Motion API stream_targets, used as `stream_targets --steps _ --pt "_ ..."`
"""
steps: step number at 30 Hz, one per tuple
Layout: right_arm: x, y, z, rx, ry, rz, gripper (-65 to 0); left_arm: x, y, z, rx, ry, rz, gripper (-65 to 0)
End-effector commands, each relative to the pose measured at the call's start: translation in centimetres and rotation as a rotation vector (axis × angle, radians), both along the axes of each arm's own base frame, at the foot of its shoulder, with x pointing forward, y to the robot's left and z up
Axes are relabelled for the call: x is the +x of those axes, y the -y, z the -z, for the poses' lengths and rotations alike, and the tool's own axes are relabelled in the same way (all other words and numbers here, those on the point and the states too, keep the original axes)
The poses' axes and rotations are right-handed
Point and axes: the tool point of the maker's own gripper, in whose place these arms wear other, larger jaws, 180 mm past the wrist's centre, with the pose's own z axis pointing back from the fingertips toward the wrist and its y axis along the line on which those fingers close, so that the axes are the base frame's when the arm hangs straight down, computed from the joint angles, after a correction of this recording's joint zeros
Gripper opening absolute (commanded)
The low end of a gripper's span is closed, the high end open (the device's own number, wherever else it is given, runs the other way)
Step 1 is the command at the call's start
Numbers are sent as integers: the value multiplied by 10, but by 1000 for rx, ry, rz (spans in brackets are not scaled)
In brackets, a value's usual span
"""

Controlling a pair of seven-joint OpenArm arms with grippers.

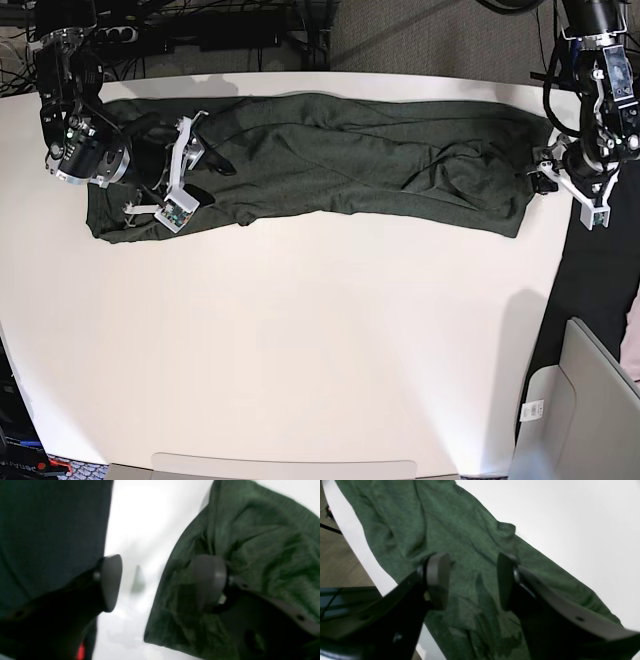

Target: Fold the T-shirt properly

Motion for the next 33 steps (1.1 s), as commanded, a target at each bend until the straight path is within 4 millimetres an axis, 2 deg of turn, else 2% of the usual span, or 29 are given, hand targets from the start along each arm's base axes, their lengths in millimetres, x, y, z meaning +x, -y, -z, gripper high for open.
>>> stream_targets --steps 1,6,15,24,33 --pt "6 -1 -14 24 46 -10 -344 9 -5 -13 22 37 19 -207" --pt "5 -1 -14 24 44 -10 -344 2 6 -6 20 -10 153 -207" --pt "5 -2 -13 26 43 -11 -344 -11 3 17 -27 -75 118 -207" --pt "5 -2 -14 26 44 -9 -344 -2 34 8 -223 2 127 -208" --pt "6 -2 -14 26 46 -9 -344 -4 57 15 -313 19 123 -211"
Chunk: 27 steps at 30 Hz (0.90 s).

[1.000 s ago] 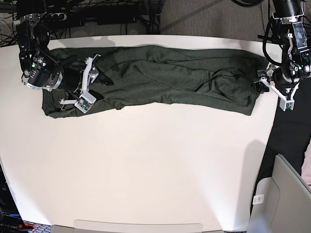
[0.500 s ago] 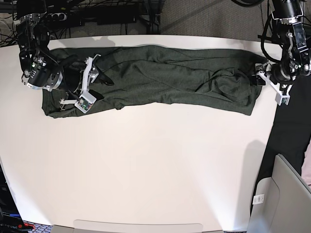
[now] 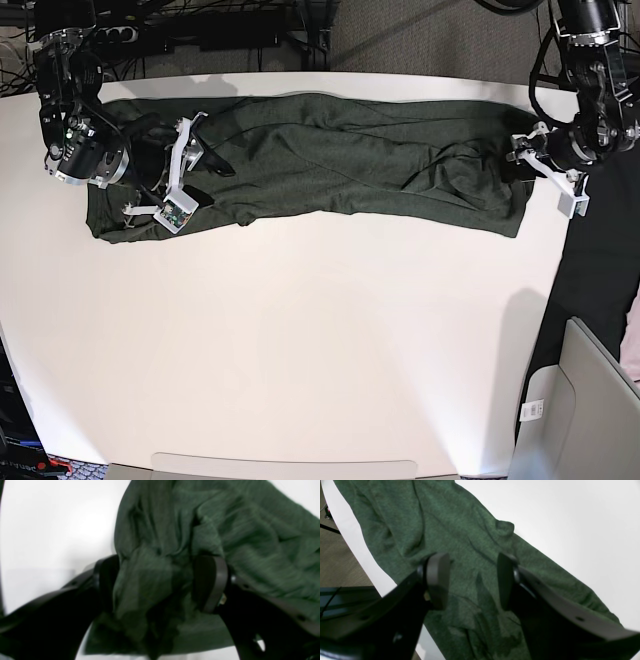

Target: Fold the T-shirt properly

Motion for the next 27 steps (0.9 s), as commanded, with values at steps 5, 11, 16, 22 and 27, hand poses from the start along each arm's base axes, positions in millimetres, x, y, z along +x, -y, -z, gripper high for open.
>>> stream_targets --steps 5,11,16,22,27 --pt "6 -2 -14 26 44 -9 -344 4 21 1 -62 16 -2 -234" --pt "5 -2 -17 21 56 -18 -344 6 36 6 -103 36 -19 -237" --pt "2 -1 -15 18 46 -17 -379 -1 38 21 -130 -4 -43 -351" --pt "2 -1 -15 18 46 -17 -436 1 32 24 -134 8 -74 -584" --pt "4 9 -15 -9 51 -4 -438 13 36 -2 -104 87 -32 -650"
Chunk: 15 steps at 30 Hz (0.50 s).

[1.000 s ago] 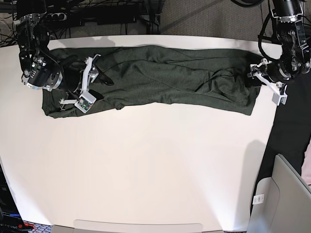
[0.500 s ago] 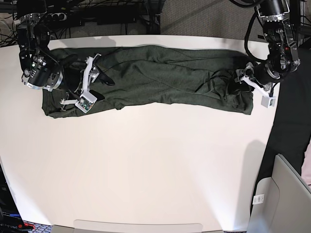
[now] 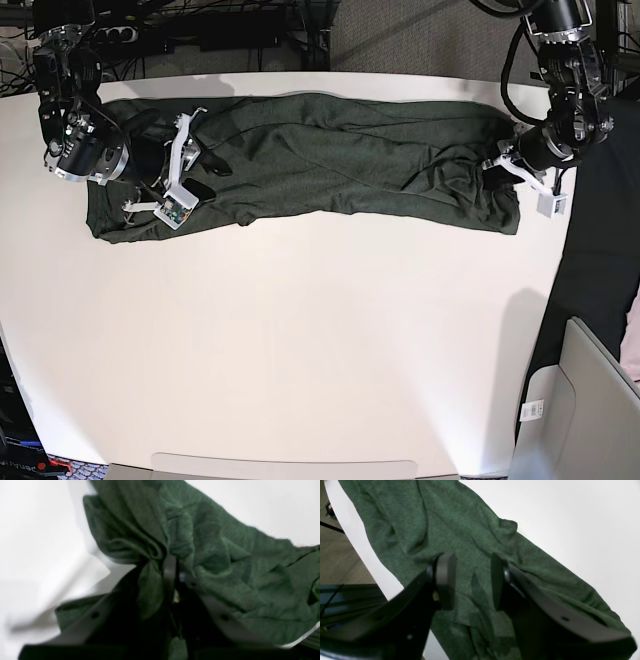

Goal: Fold the T-shirt properly
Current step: 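Fold the shirt end held by the left gripper toward the right gripper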

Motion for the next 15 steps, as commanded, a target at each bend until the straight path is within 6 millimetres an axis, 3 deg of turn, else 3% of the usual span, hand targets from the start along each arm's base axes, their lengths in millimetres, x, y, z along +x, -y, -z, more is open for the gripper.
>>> stream_targets --steps 1,6,11,15 --pt "7 8 -13 3 46 8 -438 6 0 -16 27 42 29 -650" --pt "13 39 -19 -17 68 101 -451 13 15 -54 72 155 84 -650" --pt "14 61 -17 -55 73 166 -578 14 40 -79 71 217 134 -650" --pt "12 78 -3 -177 75 192 -650 9 74 -91 18 238 167 -650"
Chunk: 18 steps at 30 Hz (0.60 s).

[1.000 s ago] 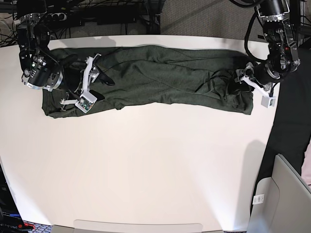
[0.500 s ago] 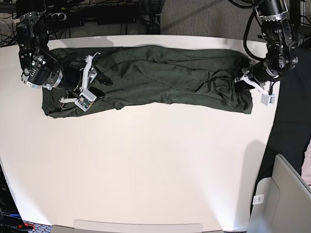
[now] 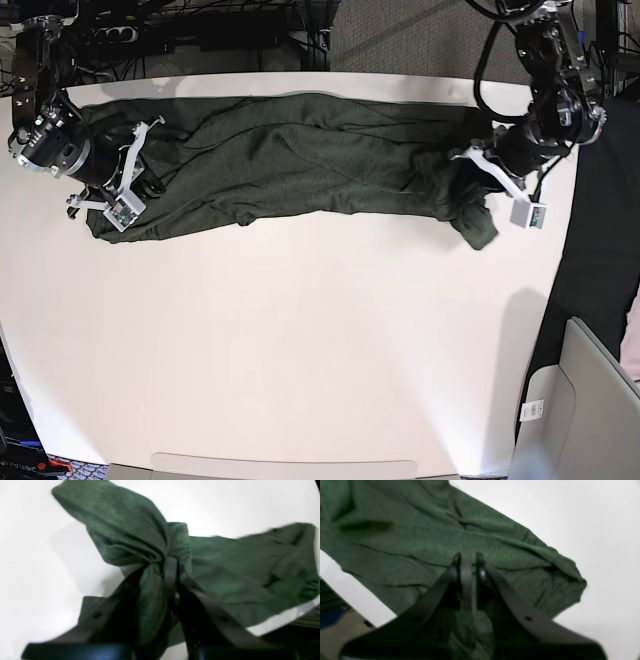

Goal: Fold the T-shirt properly
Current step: 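Fold the shirt end held by the left gripper toward the right gripper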

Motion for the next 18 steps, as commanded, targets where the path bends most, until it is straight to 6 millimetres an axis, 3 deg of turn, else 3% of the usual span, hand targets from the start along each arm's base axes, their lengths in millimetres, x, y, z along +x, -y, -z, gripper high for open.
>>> stream_targets --steps 1,8,13,18 --pt "3 3 -5 -20 29 -3 -650 6 11 -16 -21 53 20 -650" --pt "-5 13 17 -139 7 52 -649 -1 57 -23 -136 49 49 -650" --pt "-5 16 19 -160 6 58 -649 -1 92 -27 -221 52 80 -650" --pt "-3 16 17 -161 13 60 -649 3 140 -42 -328 77 141 -650"
